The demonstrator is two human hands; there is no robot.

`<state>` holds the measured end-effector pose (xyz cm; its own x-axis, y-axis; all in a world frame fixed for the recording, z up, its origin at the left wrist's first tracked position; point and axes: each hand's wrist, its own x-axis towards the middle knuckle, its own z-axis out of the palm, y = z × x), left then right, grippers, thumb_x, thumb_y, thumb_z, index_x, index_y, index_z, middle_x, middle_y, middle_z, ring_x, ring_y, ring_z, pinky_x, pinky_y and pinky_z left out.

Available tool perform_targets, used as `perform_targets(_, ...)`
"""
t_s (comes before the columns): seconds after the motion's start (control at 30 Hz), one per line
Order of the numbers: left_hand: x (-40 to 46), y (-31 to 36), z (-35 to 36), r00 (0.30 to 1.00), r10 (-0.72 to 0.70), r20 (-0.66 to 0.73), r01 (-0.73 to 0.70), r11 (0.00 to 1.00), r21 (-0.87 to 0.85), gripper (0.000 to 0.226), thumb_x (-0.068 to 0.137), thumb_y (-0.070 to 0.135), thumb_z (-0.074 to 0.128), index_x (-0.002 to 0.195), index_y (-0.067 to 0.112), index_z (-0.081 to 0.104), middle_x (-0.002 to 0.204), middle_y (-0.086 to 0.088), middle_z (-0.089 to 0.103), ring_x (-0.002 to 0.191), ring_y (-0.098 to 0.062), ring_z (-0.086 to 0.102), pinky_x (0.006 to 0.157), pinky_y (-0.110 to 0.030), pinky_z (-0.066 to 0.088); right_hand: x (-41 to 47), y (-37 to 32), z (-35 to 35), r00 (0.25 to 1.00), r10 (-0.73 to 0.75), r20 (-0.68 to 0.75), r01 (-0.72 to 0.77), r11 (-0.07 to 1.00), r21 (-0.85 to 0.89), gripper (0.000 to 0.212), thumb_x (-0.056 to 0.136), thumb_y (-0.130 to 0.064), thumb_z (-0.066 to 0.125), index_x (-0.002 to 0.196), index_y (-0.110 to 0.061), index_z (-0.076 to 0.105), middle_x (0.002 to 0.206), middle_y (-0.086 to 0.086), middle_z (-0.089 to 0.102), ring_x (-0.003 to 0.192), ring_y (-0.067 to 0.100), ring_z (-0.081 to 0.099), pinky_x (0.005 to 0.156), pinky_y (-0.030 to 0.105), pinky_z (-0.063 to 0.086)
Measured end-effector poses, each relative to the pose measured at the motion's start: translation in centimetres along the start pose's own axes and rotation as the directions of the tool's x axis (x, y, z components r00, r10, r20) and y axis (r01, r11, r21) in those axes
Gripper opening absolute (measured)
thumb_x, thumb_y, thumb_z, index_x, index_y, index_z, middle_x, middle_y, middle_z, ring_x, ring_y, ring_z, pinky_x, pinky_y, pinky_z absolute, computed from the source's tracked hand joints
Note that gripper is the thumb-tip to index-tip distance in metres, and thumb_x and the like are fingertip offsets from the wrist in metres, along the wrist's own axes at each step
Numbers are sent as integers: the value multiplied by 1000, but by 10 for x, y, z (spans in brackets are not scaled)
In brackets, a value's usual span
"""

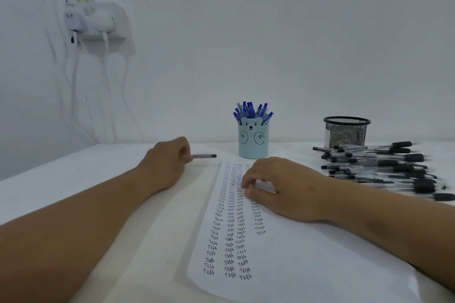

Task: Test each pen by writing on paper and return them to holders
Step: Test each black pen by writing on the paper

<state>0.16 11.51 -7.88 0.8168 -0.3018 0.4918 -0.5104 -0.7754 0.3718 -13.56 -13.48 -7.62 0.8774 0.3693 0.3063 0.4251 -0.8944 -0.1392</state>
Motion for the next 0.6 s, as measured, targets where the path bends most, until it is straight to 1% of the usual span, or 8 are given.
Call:
perform_targets(0.1, -2, 18, -5, 993, -4, -121, -34, 950, -311, 19, 103, 10, 44, 92, 21, 54, 72, 4, 63, 62, -14, 54, 58, -29, 46, 0, 0, 0, 1000, 0, -1, 0, 1000, 0, 24, 100, -48, 52, 112, -33, 66, 111, -18, 60, 109, 3, 51, 100, 32, 44)
perform_targets(0.17, -6, 39, -10, 991, -91, -96, 25, 841, -541, 19, 106, 13, 39, 99, 20, 55, 68, 4, 55, 56, -12, 45, 52, -24, 39, 0, 0, 0, 1000, -5, -3, 5, 1000, 4, 23, 100, -47, 52, 112, -33, 65, 110, -19, 59, 109, 2, 51, 101, 31, 43)
perform_targets(0.2, -8, 48, -12, 990, -137, -25, 80, 706, -704, 20, 107, 16, 38, 98, 18, 56, 66, 2, 49, 53, -12, 41, 53, -23, 35, -1, 1, 0, 1000, -6, -4, 6, 1000, 6, 23, 100, -47, 52, 112, -33, 65, 110, -19, 59, 109, 1, 51, 101, 30, 43)
perform_targets(0.27, -14, 66, -21, 971, -156, 182, 219, 268, -938, 33, 106, 32, 38, 86, 13, 56, 61, -1, 38, 50, -15, 33, 55, -28, 29, 0, 1, 1, 1000, -7, -3, 7, 1000, 9, 23, 100, -47, 52, 113, -33, 65, 110, -19, 59, 109, 1, 50, 101, 29, 42)
perform_targets(0.33, -16, 72, -28, 950, -92, 299, 295, -49, -954, 55, 101, 54, 35, 68, 13, 49, 57, -1, 30, 50, -17, 27, 57, -30, 26, 0, 1, 0, 1000, -8, -2, 8, 1000, 6, 23, 100, -47, 52, 113, -33, 65, 110, -19, 59, 109, 1, 50, 101, 29, 42)
perform_targets(0.4, -17, 71, -30, 947, -50, 318, 308, -145, -940, 70, 93, 74, 31, 57, 14, 36, 55, -1, 23, 50, -18, 23, 58, -30, 25, -1, 0, -1, 1000, -6, 1, 6, 1000, 0, 23, 101, -47, 51, 113, -33, 65, 111, -20, 59, 109, 0, 50, 101, 27, 41)
perform_targets(0.47, -17, 68, -31, 946, -18, 325, 318, -160, -934, 78, 85, 86, 29, 52, 15, 28, 54, -1, 19, 50, -18, 21, 57, -30, 26, -1, 0, -1, 1000, -5, 5, 5, 1000, -7, 23, 101, -47, 51, 114, -33, 65, 111, -20, 59, 109, 1, 50, 100, 26, 41)
perform_targets(0.6, -19, 67, -35, 939, 19, 344, 342, -171, -924, 77, 82, 85, 34, 48, 16, 25, 50, -1, 18, 52, -19, 17, 57, -30, 28, 0, -1, -1, 1000, -12, 4, 12, 1000, -10, 23, 100, -46, 51, 113, -33, 65, 111, -20, 60, 109, 1, 51, 101, 26, 41)
